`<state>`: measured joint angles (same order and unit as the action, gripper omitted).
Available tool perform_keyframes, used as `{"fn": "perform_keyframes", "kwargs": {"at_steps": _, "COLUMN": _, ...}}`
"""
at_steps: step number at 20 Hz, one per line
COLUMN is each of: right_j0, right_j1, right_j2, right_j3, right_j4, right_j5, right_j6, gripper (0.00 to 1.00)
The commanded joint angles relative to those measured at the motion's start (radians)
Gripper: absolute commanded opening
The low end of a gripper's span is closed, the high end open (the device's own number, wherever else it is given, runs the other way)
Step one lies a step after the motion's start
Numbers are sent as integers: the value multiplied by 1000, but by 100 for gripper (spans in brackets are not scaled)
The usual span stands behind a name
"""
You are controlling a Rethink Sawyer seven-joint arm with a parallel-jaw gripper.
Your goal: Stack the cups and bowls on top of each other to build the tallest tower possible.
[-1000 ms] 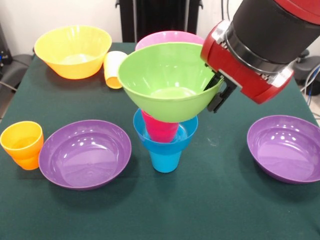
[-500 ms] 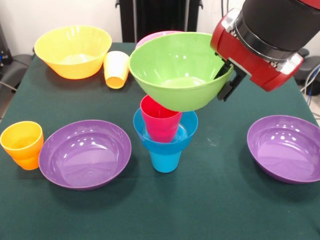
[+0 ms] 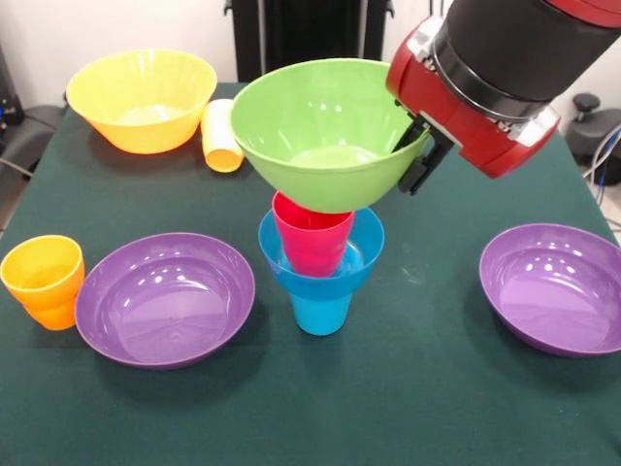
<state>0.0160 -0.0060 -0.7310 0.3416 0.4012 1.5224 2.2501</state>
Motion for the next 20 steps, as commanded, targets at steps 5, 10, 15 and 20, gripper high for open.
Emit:
{"fn": "perform_keyframes", "kwargs": {"at_steps": 5, "right_j0": -25, "right_j1": 19, "right_j2": 99, "right_j3": 18, "right_j4": -88, "right_j5": 15, "right_j6": -311, "gripper": 0}}
{"fn": "perform_keyframes", "kwargs": {"at_steps": 10, "right_j0": -29, "right_j1": 24, "right_j2": 101, "right_j3": 9, "right_j4": -92, "right_j5": 4, "right_j6": -309, "gripper": 0}}
{"fn": "perform_keyframes", "kwargs": {"at_steps": 15, "right_j0": -32, "right_j1": 29, "right_j2": 100, "right_j3": -1, "right_j4": -93, "right_j5": -8, "right_j6": -319, "gripper": 0}}
{"fn": "perform_keyframes", "kwargs": {"at_steps": 20, "right_j0": -33, "right_j1": 34, "right_j2": 103, "right_j3": -7, "right_j4": -91, "right_j5": -21, "right_j6": -320, "gripper": 0}}
